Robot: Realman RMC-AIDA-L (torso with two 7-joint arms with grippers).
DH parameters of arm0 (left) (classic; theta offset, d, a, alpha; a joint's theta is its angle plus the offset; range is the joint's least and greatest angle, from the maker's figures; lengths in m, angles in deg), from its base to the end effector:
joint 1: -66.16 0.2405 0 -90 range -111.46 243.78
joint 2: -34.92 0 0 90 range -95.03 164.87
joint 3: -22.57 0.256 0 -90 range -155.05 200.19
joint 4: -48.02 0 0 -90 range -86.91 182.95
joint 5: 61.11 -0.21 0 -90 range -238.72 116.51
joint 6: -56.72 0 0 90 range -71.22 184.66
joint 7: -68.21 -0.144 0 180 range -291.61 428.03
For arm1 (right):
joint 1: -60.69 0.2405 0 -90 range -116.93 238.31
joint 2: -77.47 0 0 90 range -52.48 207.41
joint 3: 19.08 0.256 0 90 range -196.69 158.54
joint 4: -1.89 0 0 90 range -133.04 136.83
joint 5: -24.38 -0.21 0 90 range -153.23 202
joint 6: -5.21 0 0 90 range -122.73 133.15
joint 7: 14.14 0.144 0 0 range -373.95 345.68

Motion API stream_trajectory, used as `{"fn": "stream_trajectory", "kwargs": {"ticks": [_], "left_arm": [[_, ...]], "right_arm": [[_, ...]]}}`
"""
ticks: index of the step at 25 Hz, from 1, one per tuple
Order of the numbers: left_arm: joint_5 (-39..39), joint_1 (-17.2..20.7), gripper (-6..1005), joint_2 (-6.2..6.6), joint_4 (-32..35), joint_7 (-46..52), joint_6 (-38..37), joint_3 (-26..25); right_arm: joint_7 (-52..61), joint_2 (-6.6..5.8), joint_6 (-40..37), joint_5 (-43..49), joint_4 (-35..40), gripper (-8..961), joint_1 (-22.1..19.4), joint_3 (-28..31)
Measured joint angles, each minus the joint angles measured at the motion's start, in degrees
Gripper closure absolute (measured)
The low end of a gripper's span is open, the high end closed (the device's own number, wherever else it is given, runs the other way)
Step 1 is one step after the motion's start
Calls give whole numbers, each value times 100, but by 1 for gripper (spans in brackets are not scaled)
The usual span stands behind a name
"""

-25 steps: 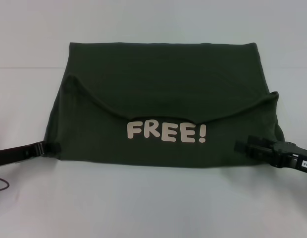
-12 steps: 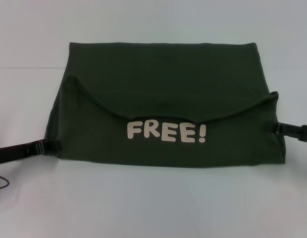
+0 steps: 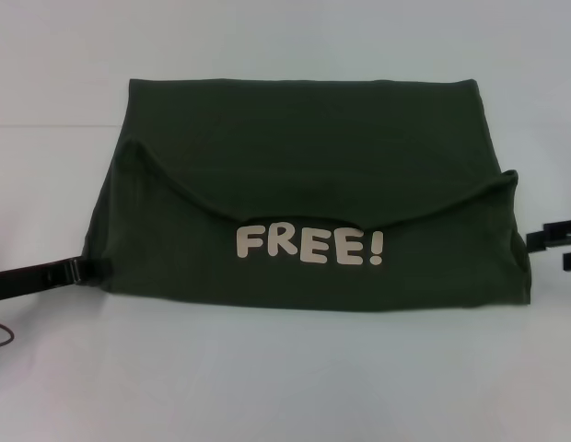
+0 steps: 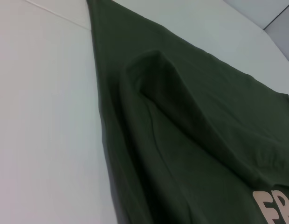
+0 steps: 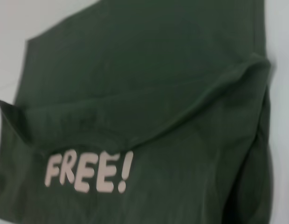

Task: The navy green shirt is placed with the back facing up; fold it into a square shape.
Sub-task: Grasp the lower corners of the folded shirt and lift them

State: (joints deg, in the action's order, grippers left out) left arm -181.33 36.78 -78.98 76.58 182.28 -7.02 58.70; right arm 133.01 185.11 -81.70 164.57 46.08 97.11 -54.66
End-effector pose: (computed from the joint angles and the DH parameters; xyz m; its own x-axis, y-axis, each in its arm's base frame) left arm -0.3525 0.3518 0.0211 0.2666 0.7725 0.5763 0.9637 -0.2050 -0.1709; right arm 0.3069 0.3720 0.0975 0.1115 -0.9305 -0.3490 -0.9870 -0.0628 -0.1478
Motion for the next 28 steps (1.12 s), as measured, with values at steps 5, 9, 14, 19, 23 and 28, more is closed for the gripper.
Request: {"fn": "stream_trajectory", "kwargs": {"ticks": [5,9,14,19,23,28], "left_arm": [[0,0,955,-4,0,-26,0,0],[0,1,953,6,0,-26,-5,-1],[-1,2,950,7,0,-26,-11,0],[-1,3,948,8,0,-22,-11,-1],[-1,3,946,3,0,-8,-16,-1],[1,3,943,3,0,-1,-57,-15]], "right_arm": [[39,74,253,198,-378,87,375,-296],[161,109,562,211,-479,88,456,-636],[130,185,765,217,-485,88,418,-672],[14,231,986,220,-690,87,422,-678],[-57,312,1124,220,-800,102,470,-748],[-81,366,1198,220,-799,120,478,-793]]}}
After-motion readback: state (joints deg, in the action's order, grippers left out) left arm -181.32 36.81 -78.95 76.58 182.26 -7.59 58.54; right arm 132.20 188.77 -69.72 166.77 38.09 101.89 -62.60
